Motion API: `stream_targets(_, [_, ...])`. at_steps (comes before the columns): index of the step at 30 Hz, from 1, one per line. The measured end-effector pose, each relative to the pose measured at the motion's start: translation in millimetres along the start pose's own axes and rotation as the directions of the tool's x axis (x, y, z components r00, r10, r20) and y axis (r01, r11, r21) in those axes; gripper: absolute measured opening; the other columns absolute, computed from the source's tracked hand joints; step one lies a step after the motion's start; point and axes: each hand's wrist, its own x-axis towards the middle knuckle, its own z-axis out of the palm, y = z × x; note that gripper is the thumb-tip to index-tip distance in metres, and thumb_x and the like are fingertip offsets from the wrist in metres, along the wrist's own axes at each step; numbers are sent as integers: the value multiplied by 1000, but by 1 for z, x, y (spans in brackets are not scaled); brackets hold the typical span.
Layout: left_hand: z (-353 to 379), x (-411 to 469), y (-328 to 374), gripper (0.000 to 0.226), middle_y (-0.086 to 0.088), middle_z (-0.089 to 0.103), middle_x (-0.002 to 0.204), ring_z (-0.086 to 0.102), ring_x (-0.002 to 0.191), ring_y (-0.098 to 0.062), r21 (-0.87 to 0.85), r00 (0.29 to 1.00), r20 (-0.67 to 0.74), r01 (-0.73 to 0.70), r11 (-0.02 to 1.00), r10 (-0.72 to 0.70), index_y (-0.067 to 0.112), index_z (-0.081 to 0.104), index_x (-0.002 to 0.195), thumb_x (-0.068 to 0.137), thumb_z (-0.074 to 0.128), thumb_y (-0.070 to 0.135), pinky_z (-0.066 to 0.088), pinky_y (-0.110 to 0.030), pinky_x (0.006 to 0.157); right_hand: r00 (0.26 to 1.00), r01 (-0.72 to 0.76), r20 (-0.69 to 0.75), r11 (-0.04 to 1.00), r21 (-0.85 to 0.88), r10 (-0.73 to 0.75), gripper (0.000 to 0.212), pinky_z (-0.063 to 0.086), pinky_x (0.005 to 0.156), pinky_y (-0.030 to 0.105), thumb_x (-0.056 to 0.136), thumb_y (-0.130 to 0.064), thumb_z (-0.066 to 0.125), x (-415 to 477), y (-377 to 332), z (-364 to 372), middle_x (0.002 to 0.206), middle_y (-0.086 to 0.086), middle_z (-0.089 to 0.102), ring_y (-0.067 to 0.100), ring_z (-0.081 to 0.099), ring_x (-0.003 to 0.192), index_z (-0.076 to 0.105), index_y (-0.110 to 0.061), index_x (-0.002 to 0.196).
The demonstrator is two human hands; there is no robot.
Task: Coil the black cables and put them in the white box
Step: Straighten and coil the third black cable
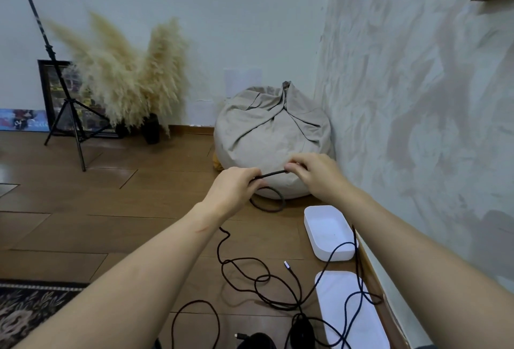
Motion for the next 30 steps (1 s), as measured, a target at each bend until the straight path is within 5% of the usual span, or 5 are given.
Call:
stream_targets(4, [-1, 2, 3, 26, 8, 56, 64, 52, 65, -16, 43, 1000, -1, 1, 999, -1, 24, 55, 80, 100, 61, 41, 35, -35, 55, 996, -56, 63, 998, -1, 55, 19, 32, 65, 31, 102, -31, 54, -4, 7, 0, 79, -15, 59, 15, 57, 84, 69, -22, 96])
stream_targets(8, [1, 4, 10, 36, 6, 53, 61, 48, 60, -20, 79, 997, -75, 25, 997, -19, 30, 42, 71, 99, 61, 43, 37, -36, 51, 991, -23, 131, 999, 26, 19, 18, 40, 63, 28, 97, -45, 58, -1, -5, 3, 78, -7, 64, 14, 56, 76, 62, -28, 92])
stream_targets(12, [0, 1, 7, 17, 11, 66, 75, 56, 70, -12, 27, 997, -68, 47, 999, -45, 26, 62, 89, 97, 64, 41, 46, -33, 58, 997, -23, 79, 999, -35, 26, 13, 34, 59, 29, 99, -40, 56, 0, -4, 7, 76, -12, 59, 12, 52, 74, 58, -36, 87])
stream_targets(20, [6, 0, 2, 12, 11, 60, 85, 57, 82, -15, 34, 996, -88, 36, 999, -33, 24, 66, 99, 96, 67, 36, 45, -34, 65, 997, -60, 49, 998, -30, 62, 12, 35, 61, 35, 103, -35, 49, -2, 4, 10, 76, -9, 58, 21, 53, 75, 51, -29, 93])
stream_targets(30, [7, 0, 14, 18, 4, 65, 83, 58, 80, -19, 73, 994, -75, -70, 995, 75, 20, 70, 96, 96, 66, 38, 48, -40, 66, 993, -6, 117, 1000, -9, 7, 15, 36, 62, 29, 100, -38, 55, 1, -6, 9, 76, -11, 59, 13, 53, 75, 68, -29, 100])
